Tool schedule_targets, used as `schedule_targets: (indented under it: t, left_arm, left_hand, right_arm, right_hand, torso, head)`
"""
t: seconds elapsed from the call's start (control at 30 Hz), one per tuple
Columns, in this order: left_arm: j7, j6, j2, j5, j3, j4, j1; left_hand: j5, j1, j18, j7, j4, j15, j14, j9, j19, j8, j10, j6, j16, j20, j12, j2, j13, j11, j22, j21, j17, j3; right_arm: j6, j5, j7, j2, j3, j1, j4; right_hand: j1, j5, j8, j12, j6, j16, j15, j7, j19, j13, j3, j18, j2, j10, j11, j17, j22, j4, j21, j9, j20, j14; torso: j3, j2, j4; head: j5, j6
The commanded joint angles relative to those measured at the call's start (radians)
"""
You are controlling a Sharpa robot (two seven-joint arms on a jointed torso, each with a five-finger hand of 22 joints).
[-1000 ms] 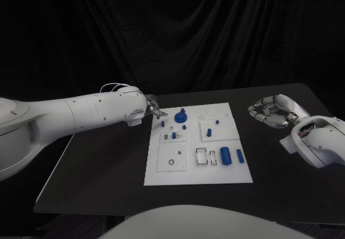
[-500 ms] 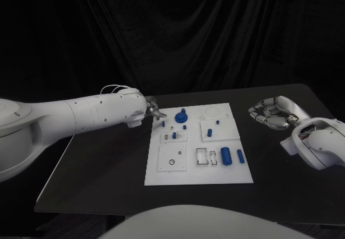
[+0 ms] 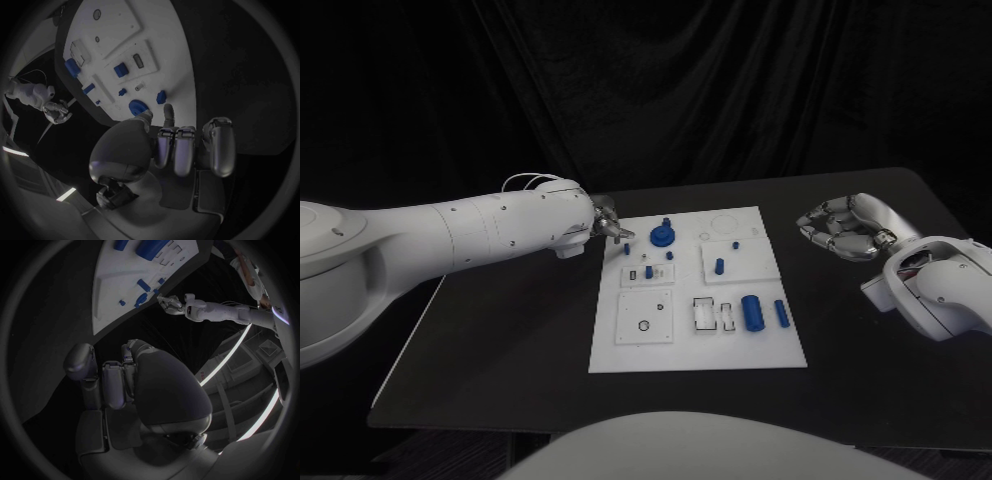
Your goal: Assemble the parts on the task board
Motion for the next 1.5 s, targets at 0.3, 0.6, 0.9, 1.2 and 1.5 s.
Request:
schedule_targets:
  t: [0.3, 0.6, 0.9, 1.2, 1.5]
  left_arm:
    - [0.015, 0.019, 0.007, 0.004, 0.001, -0.006, -0.005]
    - [0.017, 0.026, 0.01, 0.004, 0.001, -0.01, -0.008]
    - [0.017, 0.036, 0.015, 0.004, 0.001, -0.014, -0.012]
    - [0.019, 0.042, 0.018, 0.004, 0.001, -0.019, -0.016]
    - [0.022, 0.049, 0.021, 0.004, 0.001, -0.021, -0.019]
  left_hand:
    - [0.008, 0.003, 0.005, 0.0, -0.001, 0.009, 0.106, -0.003, -0.001, -0.007, 0.104, -0.006, -0.001, 0.005, 0.004, 0.009, 0.263, 0.01, 0.171, -0.004, 0.263, -0.005]
    - [0.014, 0.007, 0.005, 0.0, -0.003, 0.01, 0.106, -0.008, -0.003, -0.012, 0.104, -0.003, -0.001, 0.006, 0.004, 0.013, 0.263, 0.01, 0.17, -0.007, 0.263, -0.004]
    - [0.018, 0.011, 0.006, -0.001, -0.005, 0.01, 0.106, -0.011, -0.004, -0.014, 0.104, 0.0, -0.001, 0.007, 0.004, 0.015, 0.263, 0.01, 0.17, -0.009, 0.263, -0.003]
    - [0.034, 0.023, 0.006, -0.001, -0.014, 0.011, 0.106, -0.018, -0.005, -0.022, 0.104, 0.005, -0.001, 0.008, 0.004, 0.018, 0.263, 0.01, 0.17, -0.012, 0.263, 0.0]
    - [0.046, 0.029, 0.007, -0.001, -0.019, 0.011, 0.106, -0.022, -0.008, -0.027, 0.104, 0.007, -0.001, 0.008, 0.004, 0.021, 0.263, 0.01, 0.168, -0.016, 0.263, 0.003]
  right_arm:
    - [0.007, -0.005, -0.007, 0.0, 0.001, -0.003, 0.0]
    - [0.007, -0.005, -0.007, 0.001, 0.001, -0.003, 0.0]
    - [0.008, -0.005, -0.009, 0.002, 0.001, -0.003, 0.0]
    - [0.009, -0.005, -0.009, 0.002, 0.001, -0.003, 0.0]
    - [0.01, -0.005, -0.012, 0.003, 0.001, -0.003, -0.001]
  right_hand:
    - [-0.001, 0.006, 0.007, -0.004, -0.008, -0.004, 0.005, -0.001, -0.007, -0.002, 0.007, 0.006, -0.003, -0.006, 0.001, 0.086, 0.119, -0.001, -0.005, -0.001, 0.002, 0.016]
    - [0.0, 0.007, 0.008, -0.004, -0.008, -0.004, 0.005, -0.001, -0.007, -0.002, 0.009, 0.007, -0.002, -0.006, 0.001, 0.086, 0.119, -0.002, -0.005, -0.001, 0.002, 0.016]
    - [0.0, 0.007, 0.008, -0.004, -0.008, -0.004, 0.005, -0.001, -0.007, -0.002, 0.009, 0.007, -0.002, -0.006, 0.001, 0.086, 0.119, -0.002, -0.005, -0.001, 0.002, 0.016]
    - [0.001, 0.007, 0.008, -0.004, -0.009, -0.004, 0.005, -0.001, -0.007, -0.003, 0.01, 0.007, -0.002, -0.007, 0.001, 0.086, 0.119, -0.003, -0.006, -0.001, 0.002, 0.016]
    - [0.001, 0.007, 0.008, -0.004, -0.009, -0.004, 0.005, -0.001, -0.007, -0.003, 0.01, 0.007, -0.002, -0.007, 0.001, 0.086, 0.119, -0.003, -0.006, -0.001, 0.002, 0.016]
  torso:
    - [0.0001, 0.0, -0.0009]
    - [0.0007, 0.0, -0.0009]
    - [0.0008, 0.0, -0.0006]
    - [0.0005, 0.0, -0.0009]
    - [0.0006, 0.0, -0.0002]
  head:
    - [0.002, 0.0]
    - [0.001, 0.0]
    - [0.0, 0.0]
    - [0.001, 0.0]
    - [0.0, 0.0]
